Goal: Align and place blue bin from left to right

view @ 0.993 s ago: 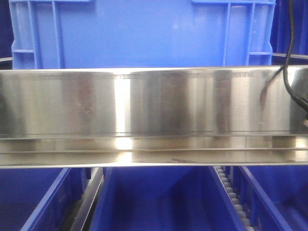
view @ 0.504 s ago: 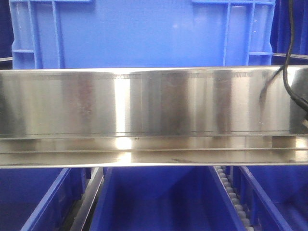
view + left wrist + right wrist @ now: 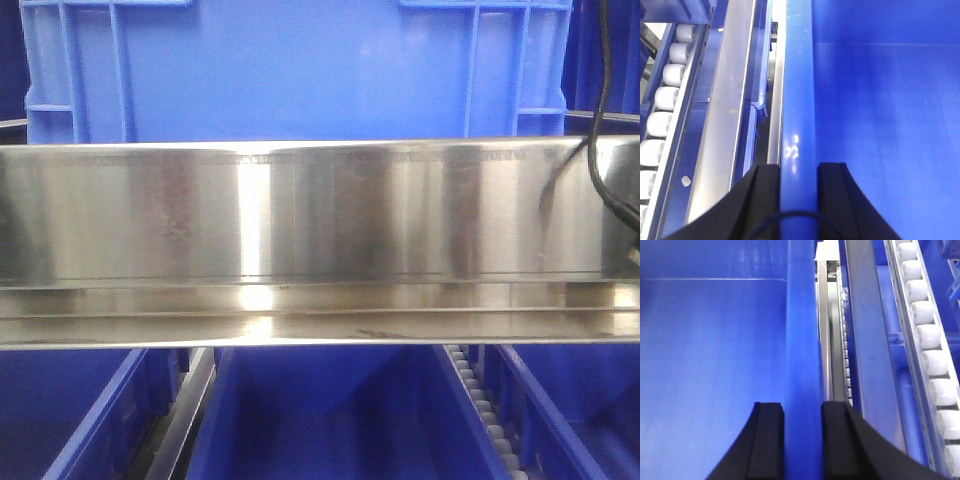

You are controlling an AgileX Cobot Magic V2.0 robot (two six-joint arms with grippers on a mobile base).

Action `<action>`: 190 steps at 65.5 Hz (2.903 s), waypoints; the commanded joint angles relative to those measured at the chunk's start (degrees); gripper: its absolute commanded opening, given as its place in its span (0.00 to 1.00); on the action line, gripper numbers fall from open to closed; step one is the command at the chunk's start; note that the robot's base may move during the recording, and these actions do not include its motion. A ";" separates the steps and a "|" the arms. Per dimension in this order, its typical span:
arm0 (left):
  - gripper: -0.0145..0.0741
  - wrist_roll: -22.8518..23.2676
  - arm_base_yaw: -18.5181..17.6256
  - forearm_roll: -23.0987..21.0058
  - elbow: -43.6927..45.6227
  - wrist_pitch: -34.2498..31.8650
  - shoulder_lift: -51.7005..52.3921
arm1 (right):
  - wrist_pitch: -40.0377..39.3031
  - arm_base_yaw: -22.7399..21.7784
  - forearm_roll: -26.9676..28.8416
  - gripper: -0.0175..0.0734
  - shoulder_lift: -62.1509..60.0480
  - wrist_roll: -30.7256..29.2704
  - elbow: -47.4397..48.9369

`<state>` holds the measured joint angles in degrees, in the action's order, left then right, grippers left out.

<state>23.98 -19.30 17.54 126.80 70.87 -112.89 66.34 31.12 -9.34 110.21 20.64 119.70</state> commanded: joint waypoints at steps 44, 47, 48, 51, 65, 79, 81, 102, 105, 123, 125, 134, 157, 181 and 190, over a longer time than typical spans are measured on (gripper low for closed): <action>0.04 5.25 -9.26 5.56 2.81 -0.91 12.00 | 3.62 6.95 -8.19 0.12 -10.81 6.09 6.41; 0.04 6.30 -10.09 6.74 0.51 -0.91 13.35 | 3.62 7.59 -9.00 0.12 -11.91 6.72 5.62; 0.04 6.64 -10.36 7.06 -0.19 -0.91 13.84 | 3.62 7.92 -9.31 0.12 -12.27 7.05 5.27; 0.04 8.08 -11.44 8.25 -2.27 -0.91 15.52 | 3.62 8.66 -10.45 0.12 -13.36 8.13 3.64; 0.04 13.77 -16.56 13.81 -12.04 -0.91 22.87 | 2.18 14.44 -17.05 0.12 -20.83 14.09 -7.13; 0.04 18.93 -21.24 16.24 -21.51 -0.91 30.15 | 0.68 20.17 -20.87 0.12 -27.10 19.24 -15.59; 0.04 19.86 -21.97 17.05 -23.44 -0.91 31.26 | 0.36 20.82 -21.04 0.12 -27.70 19.99 -16.45; 0.04 23.15 -25.70 19.54 -29.86 -0.91 37.65 | 0.05 26.84 -25.22 0.12 -33.74 26.36 -24.94; 0.04 23.15 -25.70 20.02 -29.86 -0.91 37.65 | 0.05 27.22 -25.76 0.12 -33.86 26.47 -25.04; 0.04 23.15 -25.70 19.99 -29.97 -0.91 37.65 | 0.16 27.36 -25.94 0.12 -33.86 26.47 -25.04; 0.04 23.15 -25.70 19.99 -29.97 -0.91 37.65 | 0.16 27.36 -25.94 0.12 -33.86 26.47 -25.04; 0.04 23.03 -25.70 19.15 -29.95 -0.91 37.65 | 0.16 27.36 -25.94 0.12 -33.86 26.47 -25.04; 0.04 18.08 -25.70 18.59 -29.95 -0.91 37.65 | 0.16 27.36 -25.94 0.12 -33.86 26.47 -25.04; 0.04 21.47 -25.70 18.54 -29.95 -0.91 37.65 | 0.02 27.37 -25.94 0.12 -33.86 26.47 -25.04; 0.04 21.47 -25.70 18.54 -29.95 -0.91 37.65 | 0.02 27.37 -25.94 0.12 -33.86 26.47 -25.04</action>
<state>44.72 -43.63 38.47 96.37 75.24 -75.83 73.80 57.64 -34.06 77.04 46.93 94.21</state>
